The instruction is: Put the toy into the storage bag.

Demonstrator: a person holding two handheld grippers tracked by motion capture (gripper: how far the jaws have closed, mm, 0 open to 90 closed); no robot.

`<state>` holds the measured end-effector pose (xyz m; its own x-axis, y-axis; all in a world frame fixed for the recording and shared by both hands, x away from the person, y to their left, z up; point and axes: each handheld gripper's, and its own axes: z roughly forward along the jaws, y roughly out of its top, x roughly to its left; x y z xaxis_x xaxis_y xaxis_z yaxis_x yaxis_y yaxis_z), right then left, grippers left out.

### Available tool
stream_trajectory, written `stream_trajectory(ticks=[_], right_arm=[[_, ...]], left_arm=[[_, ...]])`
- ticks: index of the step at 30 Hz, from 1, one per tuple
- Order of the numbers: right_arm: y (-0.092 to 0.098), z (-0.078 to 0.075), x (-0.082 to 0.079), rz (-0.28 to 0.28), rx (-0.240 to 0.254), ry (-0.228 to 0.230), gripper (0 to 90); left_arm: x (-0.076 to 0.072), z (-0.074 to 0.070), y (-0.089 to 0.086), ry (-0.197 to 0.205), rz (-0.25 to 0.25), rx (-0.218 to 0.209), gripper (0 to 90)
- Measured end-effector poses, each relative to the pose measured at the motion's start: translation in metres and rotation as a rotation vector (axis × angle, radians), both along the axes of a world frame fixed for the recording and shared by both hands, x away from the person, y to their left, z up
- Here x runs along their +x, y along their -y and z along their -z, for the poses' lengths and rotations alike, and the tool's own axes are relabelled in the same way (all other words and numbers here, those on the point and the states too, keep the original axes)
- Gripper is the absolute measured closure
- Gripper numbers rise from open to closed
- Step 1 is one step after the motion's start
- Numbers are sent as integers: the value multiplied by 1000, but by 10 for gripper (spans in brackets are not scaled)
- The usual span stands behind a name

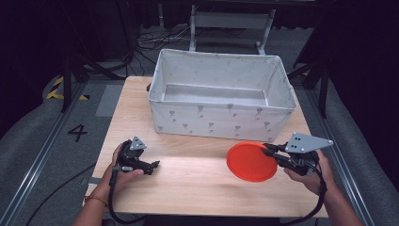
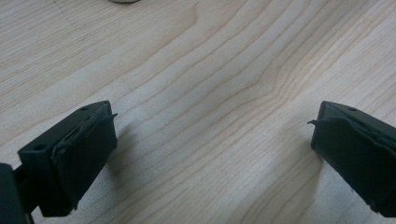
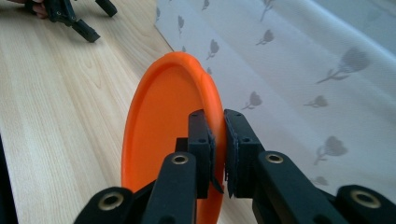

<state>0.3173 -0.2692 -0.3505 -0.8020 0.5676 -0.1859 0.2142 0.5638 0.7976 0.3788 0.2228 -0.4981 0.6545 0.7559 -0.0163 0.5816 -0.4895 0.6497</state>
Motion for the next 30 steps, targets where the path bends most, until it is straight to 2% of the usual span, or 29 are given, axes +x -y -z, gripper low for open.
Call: stream_trajectory(ticks=[3,6,15,21,26,30], right_arm=[[7,-14,-1,11,-22,16,825],[13,-25,-2,17,-24,29,825],[30,-57,3,54,-4,40,825],[30,-76,8,55,-22,61,825],[30,-91,14,59,-12,73,825],[30,-104,21,70,-28,88,825]], left_arm=[[0,0,0,0,0,0,5],[0,0,0,-5,2,-5,4],[0,0,0,-5,4,-4,4],[0,0,0,-3,1,-4,5],[0,0,0,-1,-1,-3,5],[0,0,0,-1,-1,-3,5]])
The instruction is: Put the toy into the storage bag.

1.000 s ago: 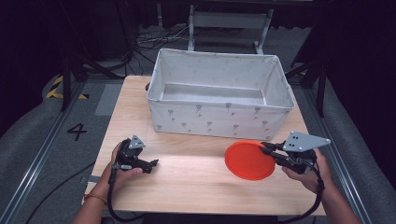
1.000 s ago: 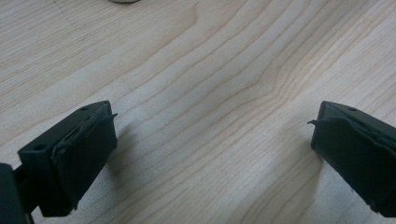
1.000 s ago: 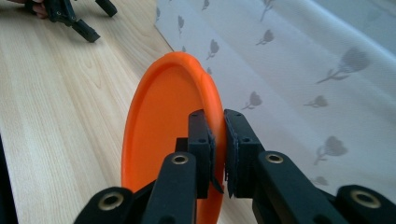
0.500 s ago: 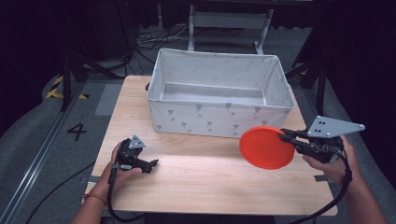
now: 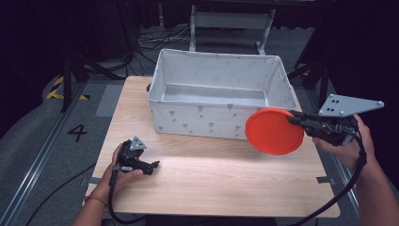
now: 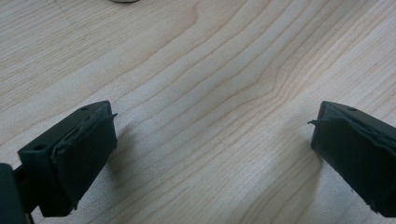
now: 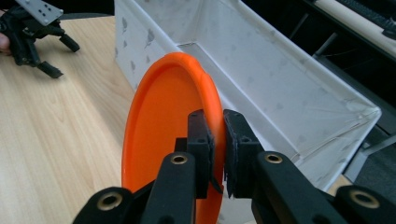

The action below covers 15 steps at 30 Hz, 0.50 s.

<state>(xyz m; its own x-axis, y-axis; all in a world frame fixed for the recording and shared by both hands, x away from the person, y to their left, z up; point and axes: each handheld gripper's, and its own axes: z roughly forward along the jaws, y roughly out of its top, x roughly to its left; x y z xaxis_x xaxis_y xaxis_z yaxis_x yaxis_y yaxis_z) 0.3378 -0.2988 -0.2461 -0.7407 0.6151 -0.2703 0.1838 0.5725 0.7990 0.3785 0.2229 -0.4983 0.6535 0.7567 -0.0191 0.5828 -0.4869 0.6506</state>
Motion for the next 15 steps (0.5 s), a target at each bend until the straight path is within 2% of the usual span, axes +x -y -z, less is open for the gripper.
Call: stream_trajectory(ticks=[9,15], right_arm=[[0,-27,18,21,5,33,825],[0,-55,42,50,28,60,825]], left_arm=[[0,0,0,0,0,0,5],[0,0,0,0,0,0,5]])
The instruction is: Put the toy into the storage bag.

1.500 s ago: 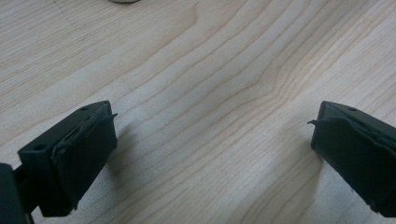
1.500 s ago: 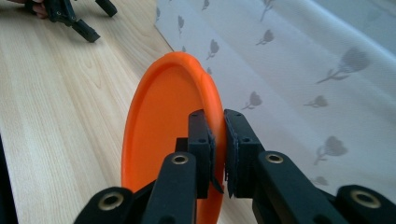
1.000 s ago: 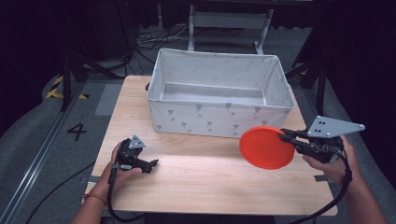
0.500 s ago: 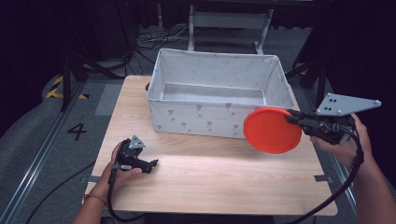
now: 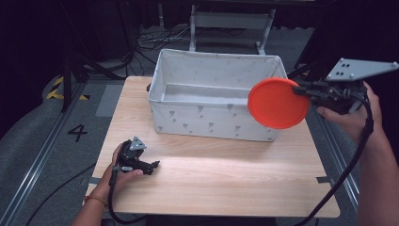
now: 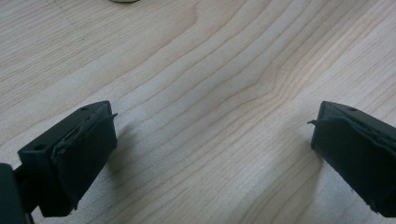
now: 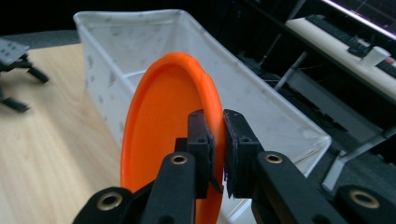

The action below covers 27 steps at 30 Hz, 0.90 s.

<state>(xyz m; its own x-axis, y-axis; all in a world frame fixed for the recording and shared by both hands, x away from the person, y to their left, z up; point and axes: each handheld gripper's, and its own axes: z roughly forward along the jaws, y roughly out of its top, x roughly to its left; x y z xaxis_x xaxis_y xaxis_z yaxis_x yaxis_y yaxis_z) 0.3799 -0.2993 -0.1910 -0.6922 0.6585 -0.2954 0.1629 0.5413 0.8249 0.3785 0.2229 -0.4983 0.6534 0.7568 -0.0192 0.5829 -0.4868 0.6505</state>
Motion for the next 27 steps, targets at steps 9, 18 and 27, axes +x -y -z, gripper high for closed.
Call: stream_trajectory(ticks=[9,18,27], right_arm=[[-7,-16,44,33,-34,15,825],[-9,7,99,45,-75,-30,825],[-11,40,131,38,-107,-106,825]], left_arm=[[0,0,0,0,0,0,5],[1,0,0,-3,8,-2,5],[1,0,0,0,9,0,6]])
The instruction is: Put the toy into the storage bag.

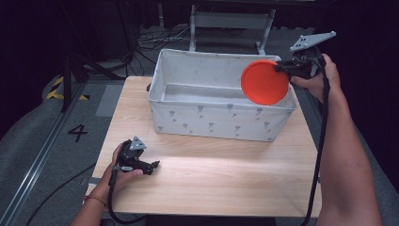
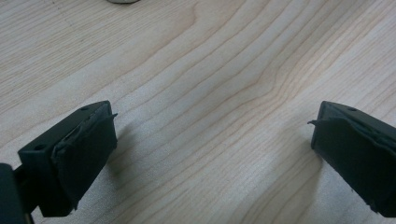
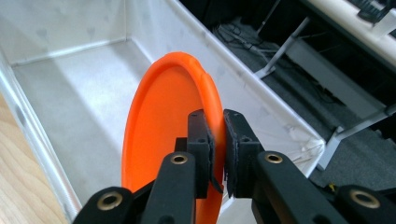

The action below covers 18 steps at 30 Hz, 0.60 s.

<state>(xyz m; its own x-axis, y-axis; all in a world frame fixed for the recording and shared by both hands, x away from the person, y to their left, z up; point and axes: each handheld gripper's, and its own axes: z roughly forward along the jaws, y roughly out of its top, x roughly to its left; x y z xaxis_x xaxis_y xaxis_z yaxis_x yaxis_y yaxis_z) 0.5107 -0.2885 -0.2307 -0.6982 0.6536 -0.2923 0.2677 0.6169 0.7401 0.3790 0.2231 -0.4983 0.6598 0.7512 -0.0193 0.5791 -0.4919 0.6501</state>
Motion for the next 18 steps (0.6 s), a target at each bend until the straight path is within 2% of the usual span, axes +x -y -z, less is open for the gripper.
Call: stream_trajectory(ticks=[5,6,8,13,15,16,18], right_arm=[[-2,15,4,-28,-35,-32,824],[-3,22,5,-65,-55,-44,824],[-3,26,5,-79,-69,-55,824],[-10,43,3,-178,-158,-113,824],[-15,49,3,-200,-200,-142,823],[-15,49,3,-200,-200,-142,823],[-25,54,0,-235,-261,-181,823]], left_arm=[[0,0,0,2,3,2,6],[0,0,0,2,3,2,5],[0,0,0,2,3,2,5],[0,0,0,2,3,3,6],[0,0,0,2,3,2,6],[0,0,0,2,3,2,6],[-1,0,0,-1,-1,-1,6]])
